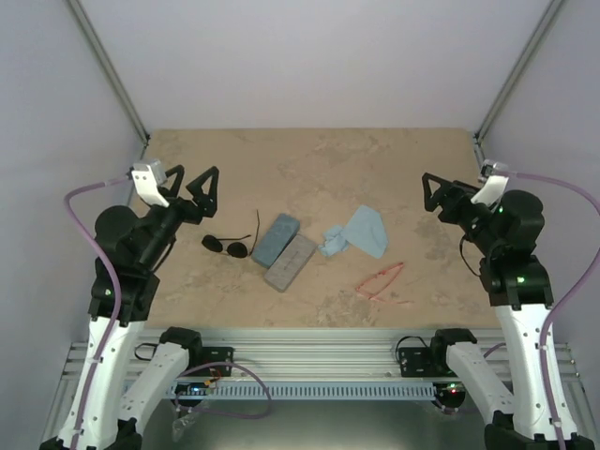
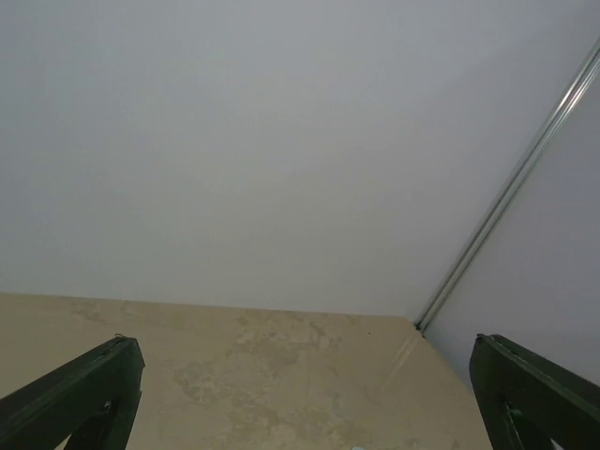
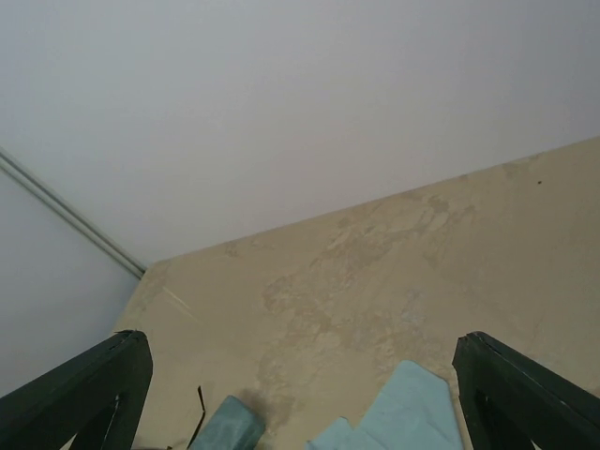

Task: Organize the sunglasses
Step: Adjust the sunglasses case at the center of the board.

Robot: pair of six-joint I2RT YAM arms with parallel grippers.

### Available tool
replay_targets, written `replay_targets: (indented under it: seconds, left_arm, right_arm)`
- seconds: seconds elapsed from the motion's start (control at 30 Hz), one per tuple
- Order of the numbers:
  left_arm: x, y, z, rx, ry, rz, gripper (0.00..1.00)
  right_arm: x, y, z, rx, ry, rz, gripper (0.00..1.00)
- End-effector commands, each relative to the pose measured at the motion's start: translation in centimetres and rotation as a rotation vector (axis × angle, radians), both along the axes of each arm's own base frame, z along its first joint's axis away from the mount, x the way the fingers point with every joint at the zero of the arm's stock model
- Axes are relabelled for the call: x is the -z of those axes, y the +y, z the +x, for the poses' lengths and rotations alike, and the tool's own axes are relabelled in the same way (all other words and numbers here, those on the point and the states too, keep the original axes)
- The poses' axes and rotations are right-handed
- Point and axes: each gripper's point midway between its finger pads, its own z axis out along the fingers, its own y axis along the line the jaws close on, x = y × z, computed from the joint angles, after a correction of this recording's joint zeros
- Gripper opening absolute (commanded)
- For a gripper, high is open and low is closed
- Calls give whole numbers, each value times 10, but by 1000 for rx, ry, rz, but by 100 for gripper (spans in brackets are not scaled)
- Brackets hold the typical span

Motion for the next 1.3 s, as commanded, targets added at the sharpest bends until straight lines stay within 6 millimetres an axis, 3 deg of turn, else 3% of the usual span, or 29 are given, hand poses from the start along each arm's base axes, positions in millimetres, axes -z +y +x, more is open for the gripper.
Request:
replay_targets:
  seconds: [0.0, 0.1, 0.23, 0.33, 0.43, 0.57, 0.73, 0.9, 1.0, 1.1, 1.27]
  left_arm:
    - [-15, -9, -9, 95, -70, -74, 99]
    - [-12, -22, -13, 187, -61, -113, 99]
    - [8, -36, -14, 292, 8, -165, 99]
    - [30, -40, -13, 317, 54, -186, 99]
    - [54, -62, -19, 480, 86, -177, 99]
    - [102, -77, -3, 490, 253, -171, 100]
    - [190, -109, 6, 421, 559, -139, 100]
    - [285, -101, -3, 253, 844, -63, 100]
    - [312, -96, -15, 239, 914, -61, 99]
    - [325, -97, -22, 255, 943, -83, 97]
    - [351, -100, -36, 282, 1015, -124, 80]
  right_arm:
    - [1, 8, 2, -68, -30, 20, 91]
    - [7, 17, 4, -133, -41, 11, 95]
    - [25, 38, 6, -285, -25, 13, 96]
    - [46, 47, 10, -349, 4, 24, 96]
    - [71, 59, 14, -400, 47, 48, 96]
    - [106, 78, 19, -446, 131, 94, 95]
    - [139, 113, 22, -486, 222, 71, 94]
    - [171, 147, 20, -473, 300, -17, 93]
    - [195, 163, 18, -483, 351, -70, 92]
    - [220, 187, 19, -543, 402, -151, 86]
    - [264, 237, 25, -659, 501, -277, 67]
